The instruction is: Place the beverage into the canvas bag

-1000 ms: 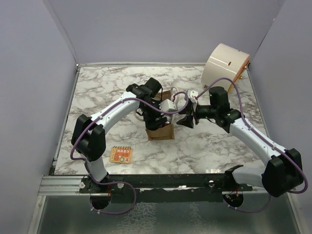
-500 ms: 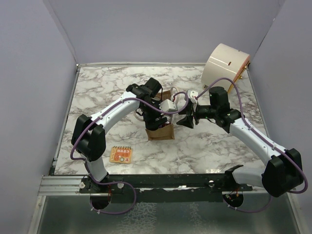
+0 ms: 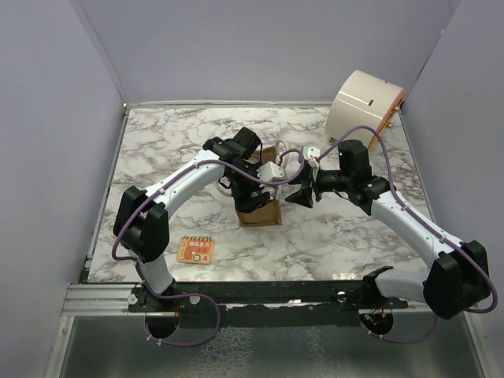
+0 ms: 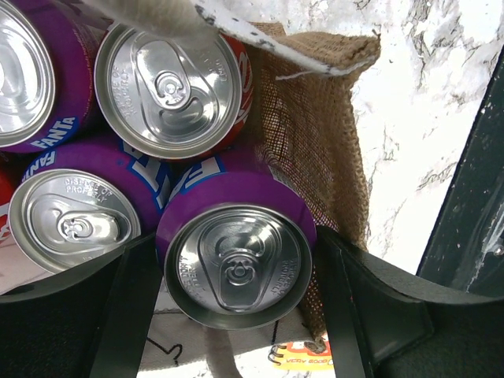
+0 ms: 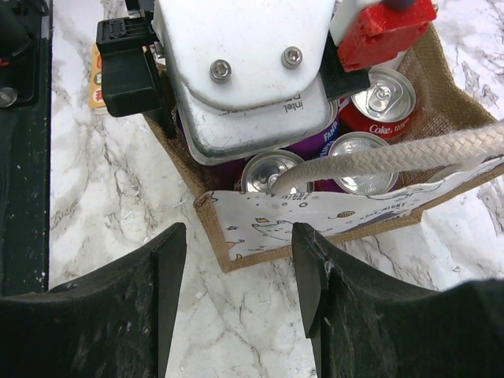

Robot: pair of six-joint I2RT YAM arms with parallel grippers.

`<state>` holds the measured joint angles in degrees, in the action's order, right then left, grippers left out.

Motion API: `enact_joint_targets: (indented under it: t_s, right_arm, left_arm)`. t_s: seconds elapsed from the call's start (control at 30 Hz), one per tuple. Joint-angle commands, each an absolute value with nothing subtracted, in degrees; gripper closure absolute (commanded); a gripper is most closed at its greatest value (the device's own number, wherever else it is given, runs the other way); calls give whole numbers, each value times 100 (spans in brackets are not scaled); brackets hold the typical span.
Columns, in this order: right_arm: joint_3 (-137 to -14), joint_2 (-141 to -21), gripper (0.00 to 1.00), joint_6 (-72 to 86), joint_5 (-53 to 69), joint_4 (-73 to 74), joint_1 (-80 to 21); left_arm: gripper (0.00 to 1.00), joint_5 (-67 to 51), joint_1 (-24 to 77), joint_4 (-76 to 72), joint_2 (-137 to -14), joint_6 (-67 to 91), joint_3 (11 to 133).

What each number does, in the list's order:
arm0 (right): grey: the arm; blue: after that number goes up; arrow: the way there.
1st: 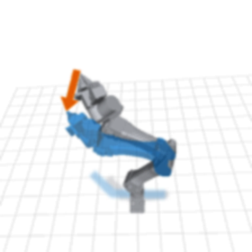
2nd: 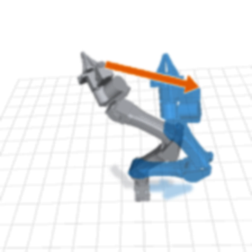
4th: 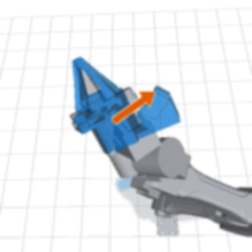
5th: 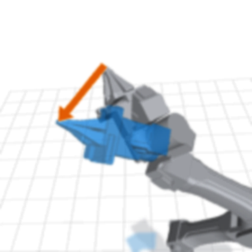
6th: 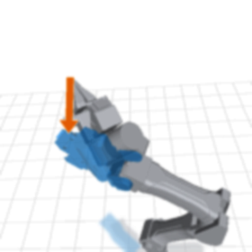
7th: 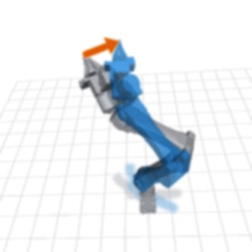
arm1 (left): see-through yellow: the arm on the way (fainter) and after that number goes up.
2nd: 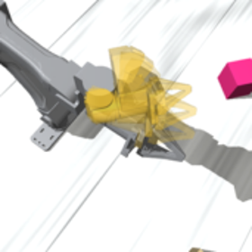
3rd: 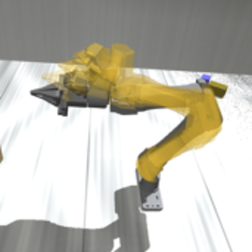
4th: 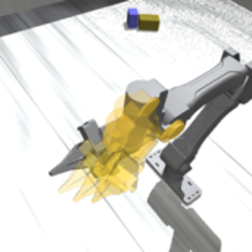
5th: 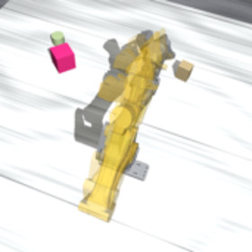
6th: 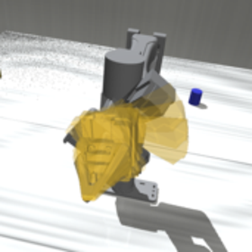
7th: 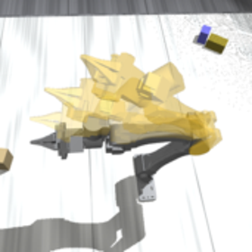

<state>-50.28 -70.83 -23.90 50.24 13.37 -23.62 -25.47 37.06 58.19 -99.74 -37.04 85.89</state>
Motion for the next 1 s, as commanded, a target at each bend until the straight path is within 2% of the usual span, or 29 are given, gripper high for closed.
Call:
enact_joint_targets:
  t_s: [0.0, 0.97]
  right_arm:
    - [-5072, -6918, 43, -2496, 5117, 1339, -2355]
    - [-5051, -6913, 43, -2514, 5084, 1310, -2318]
  left_arm:
    - [22, -2674, 3814, 5963, -9800, -3726, 8422]
    - [12, -2702, 3814, 6048, -9561, -3750, 8389]
